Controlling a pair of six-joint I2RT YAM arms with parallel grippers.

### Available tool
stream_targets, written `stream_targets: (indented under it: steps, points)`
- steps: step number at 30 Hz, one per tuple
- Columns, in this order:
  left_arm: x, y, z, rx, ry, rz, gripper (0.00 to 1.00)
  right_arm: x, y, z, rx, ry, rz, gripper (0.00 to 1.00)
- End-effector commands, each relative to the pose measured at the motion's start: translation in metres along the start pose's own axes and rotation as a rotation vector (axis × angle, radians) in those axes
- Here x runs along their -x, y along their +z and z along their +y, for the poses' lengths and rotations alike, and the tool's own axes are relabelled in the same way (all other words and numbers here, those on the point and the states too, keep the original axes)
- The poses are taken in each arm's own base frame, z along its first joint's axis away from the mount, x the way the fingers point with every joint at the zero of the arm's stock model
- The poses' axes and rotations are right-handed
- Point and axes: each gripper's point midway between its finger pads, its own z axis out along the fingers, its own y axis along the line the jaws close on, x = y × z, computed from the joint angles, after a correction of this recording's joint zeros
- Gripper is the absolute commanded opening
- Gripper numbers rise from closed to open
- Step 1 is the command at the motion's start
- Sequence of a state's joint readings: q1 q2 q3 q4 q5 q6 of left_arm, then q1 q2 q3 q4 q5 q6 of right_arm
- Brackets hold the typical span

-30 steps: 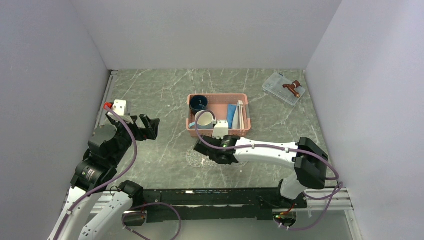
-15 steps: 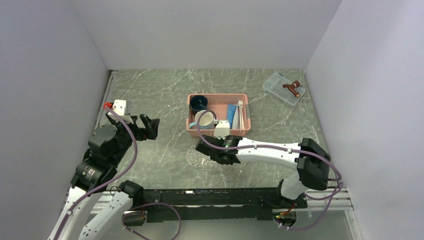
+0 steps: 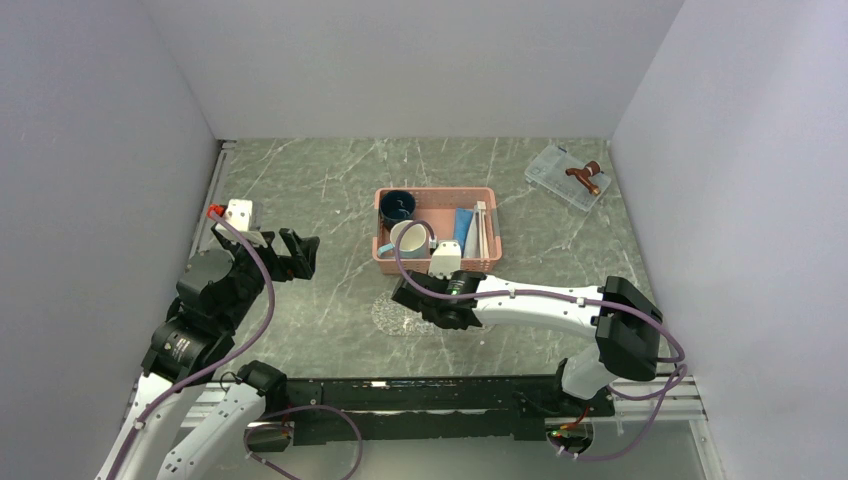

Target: Prepare toiletry sets of a toothbrush and toothpaste on the tray

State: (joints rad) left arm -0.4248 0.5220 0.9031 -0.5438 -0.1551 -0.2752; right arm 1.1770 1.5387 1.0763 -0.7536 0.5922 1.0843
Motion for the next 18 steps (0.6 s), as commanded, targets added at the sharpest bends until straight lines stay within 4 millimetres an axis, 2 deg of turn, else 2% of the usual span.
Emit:
stream_targets:
  steps: [1,8,18]
  points:
    - [0.0053,0.0030,0.0004,0.006,-0.003,-0.016,0.99,0.0048,-0.0042,-0.0038,-0.007,0.016,-0.007,0.05]
    - [0.0060,0.0027,0.0004,0.007,-0.003,-0.019,0.99,0.0068,-0.0059,-0.0037,-0.011,0.017,-0.011,0.25]
    - [0.0061,0.0024,0.0004,0.006,-0.004,-0.019,0.99,0.0132,-0.0110,-0.0006,-0.003,0.027,-0.024,0.31]
